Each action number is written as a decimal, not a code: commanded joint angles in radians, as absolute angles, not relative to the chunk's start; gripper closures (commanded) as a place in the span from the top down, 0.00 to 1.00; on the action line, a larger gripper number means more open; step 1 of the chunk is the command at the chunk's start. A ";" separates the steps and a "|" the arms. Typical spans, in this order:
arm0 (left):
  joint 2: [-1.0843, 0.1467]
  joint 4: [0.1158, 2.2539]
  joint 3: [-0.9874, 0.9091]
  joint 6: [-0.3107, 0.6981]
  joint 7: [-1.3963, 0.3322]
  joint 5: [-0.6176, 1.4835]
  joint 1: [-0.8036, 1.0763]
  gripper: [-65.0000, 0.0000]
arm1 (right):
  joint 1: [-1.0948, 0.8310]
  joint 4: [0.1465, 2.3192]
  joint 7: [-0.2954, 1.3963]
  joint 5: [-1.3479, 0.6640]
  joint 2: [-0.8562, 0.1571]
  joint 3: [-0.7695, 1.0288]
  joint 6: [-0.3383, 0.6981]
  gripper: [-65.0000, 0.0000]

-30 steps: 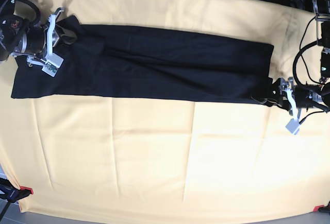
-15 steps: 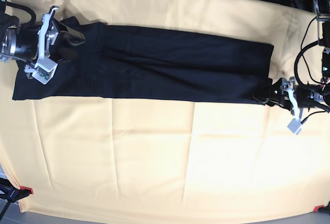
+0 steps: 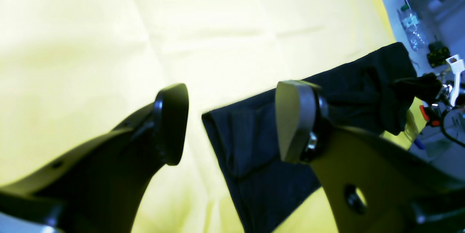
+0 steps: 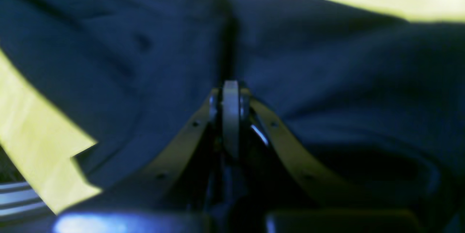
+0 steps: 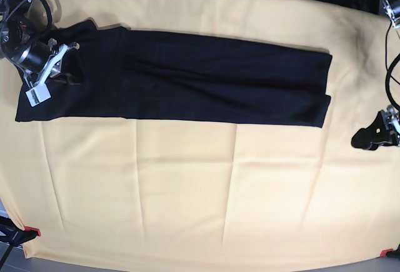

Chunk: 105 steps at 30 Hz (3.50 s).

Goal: Fold the T-shirt properly
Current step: 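Grasp the hem end of the strip with the left gripper, then lift the hem end and fold it toward the right gripper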

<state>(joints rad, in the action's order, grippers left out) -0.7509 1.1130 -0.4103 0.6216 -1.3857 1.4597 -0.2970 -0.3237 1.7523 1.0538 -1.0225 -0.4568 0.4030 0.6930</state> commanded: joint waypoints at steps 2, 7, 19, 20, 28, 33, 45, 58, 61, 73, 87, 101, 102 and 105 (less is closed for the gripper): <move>-0.775 1.126 -0.433 0.628 -1.388 1.484 -0.266 0.61 | -0.316 1.727 1.047 -1.034 -0.474 0.411 0.698 0.00; -0.741 1.126 -0.434 0.604 -1.333 1.431 -0.173 0.61 | -0.317 1.713 1.047 -0.990 -0.474 0.411 0.698 0.00; -0.573 1.126 -0.434 0.583 -1.307 1.367 -0.102 0.61 | -0.319 1.713 1.051 -0.994 -0.474 0.411 0.698 0.00; -0.559 1.126 -0.434 0.582 -1.306 1.355 -0.102 0.61 | -0.319 1.713 1.051 -0.994 -0.474 0.411 0.698 0.00; -0.527 1.126 -0.432 0.579 -1.309 1.342 -0.083 0.61 | -0.319 1.713 1.051 -0.994 -0.474 0.411 0.698 0.00; -0.598 1.126 -0.433 0.579 -1.302 1.336 -0.093 0.61 | -0.319 1.713 1.051 -0.994 -0.474 0.411 0.698 0.00; -0.618 1.126 -0.432 0.522 -1.261 1.229 -0.046 0.61 | -0.318 1.714 1.050 -0.995 -0.474 0.411 0.698 0.00; -0.615 1.126 -0.393 0.535 -1.291 1.330 -0.039 0.61 | -0.316 1.714 1.048 -1.040 -0.474 0.411 0.698 0.00; -0.615 1.126 -0.393 0.535 -1.299 1.348 -0.039 0.61 | -0.316 1.714 1.047 -1.040 -0.474 0.411 0.698 0.00; -0.615 1.126 -0.305 0.538 -1.306 1.374 -0.044 0.61 | -0.316 1.714 1.047 -1.039 -0.474 0.411 0.698 0.00; -0.561 1.126 -0.295 0.538 -1.302 1.374 -0.064 0.61 | -0.316 1.714 1.051 -1.040 -0.474 0.411 0.698 0.00; -0.527 1.126 -0.298 0.537 -1.286 1.314 -0.067 0.00 | -0.316 1.714 1.051 -1.040 -0.474 0.411 0.698 0.00; -0.533 1.126 -0.299 0.537 -1.286 1.314 -0.067 0.00 | -0.316 1.714 1.051 -1.040 -0.474 0.411 0.698 0.00; -0.561 1.126 -0.301 0.537 -1.286 1.319 -0.070 0.00 | -0.316 1.714 1.052 -1.039 -0.474 0.411 0.698 0.00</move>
